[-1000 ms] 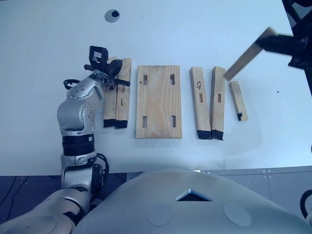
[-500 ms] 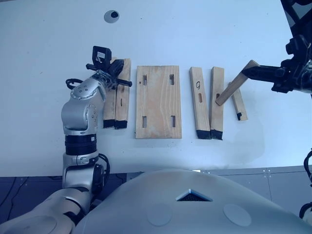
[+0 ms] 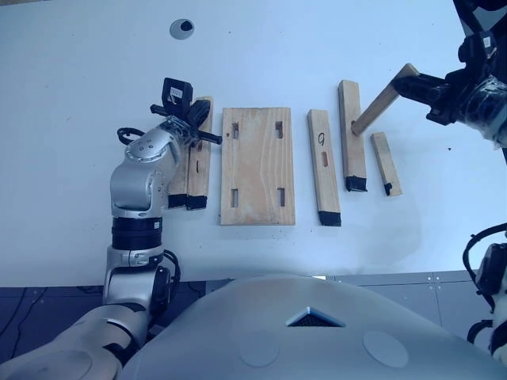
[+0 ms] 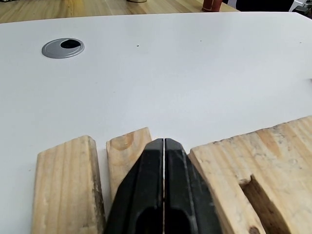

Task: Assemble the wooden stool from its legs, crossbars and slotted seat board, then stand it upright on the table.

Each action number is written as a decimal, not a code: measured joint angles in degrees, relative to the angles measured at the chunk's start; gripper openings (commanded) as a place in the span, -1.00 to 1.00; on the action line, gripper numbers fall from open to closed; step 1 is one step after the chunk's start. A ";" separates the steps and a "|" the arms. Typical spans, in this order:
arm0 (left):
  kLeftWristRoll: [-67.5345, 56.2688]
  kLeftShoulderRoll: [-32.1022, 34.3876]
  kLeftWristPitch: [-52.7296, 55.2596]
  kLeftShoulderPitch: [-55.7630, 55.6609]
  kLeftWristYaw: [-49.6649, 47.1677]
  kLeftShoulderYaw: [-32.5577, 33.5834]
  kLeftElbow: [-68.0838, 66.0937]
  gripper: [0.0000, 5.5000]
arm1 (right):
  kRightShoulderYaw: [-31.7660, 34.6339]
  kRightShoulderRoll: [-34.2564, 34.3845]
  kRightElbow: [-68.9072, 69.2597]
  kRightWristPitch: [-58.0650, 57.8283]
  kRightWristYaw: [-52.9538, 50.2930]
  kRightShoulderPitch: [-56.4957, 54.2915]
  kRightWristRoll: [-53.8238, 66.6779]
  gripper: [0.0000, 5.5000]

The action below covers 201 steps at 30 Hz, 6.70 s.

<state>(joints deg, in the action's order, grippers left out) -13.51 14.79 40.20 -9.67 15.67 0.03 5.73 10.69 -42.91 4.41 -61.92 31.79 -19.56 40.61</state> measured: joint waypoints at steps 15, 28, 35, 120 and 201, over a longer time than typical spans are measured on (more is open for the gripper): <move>-0.11 0.23 -0.57 -0.87 0.69 0.49 -1.63 -1.00 | 7.76 8.87 2.57 -3.44 -11.25 0.59 1.70 -0.86; -0.12 0.28 -3.28 0.98 -2.04 7.05 -3.24 -1.00 | 15.98 16.26 3.17 -12.67 -24.74 -3.86 0.73 -0.86; -0.04 0.38 -3.71 2.12 -3.10 8.15 -3.11 -1.00 | 23.41 22.16 6.20 -19.97 -30.93 -6.56 1.59 -0.86; 1.19 -3.32 -11.28 1.99 -4.80 7.65 -5.32 -1.00 | -15.08 8.67 13.12 -0.89 -5.98 13.66 -20.93 -0.25; -49.11 12.84 -0.70 2.19 22.81 16.55 23.56 -0.27 | 2.62 13.22 -58.21 33.80 -1.59 -32.46 -15.64 -0.80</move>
<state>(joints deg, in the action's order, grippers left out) -62.62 27.63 39.50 -7.48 38.47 16.58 29.30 13.31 -29.69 -53.80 -28.12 30.20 -52.02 24.97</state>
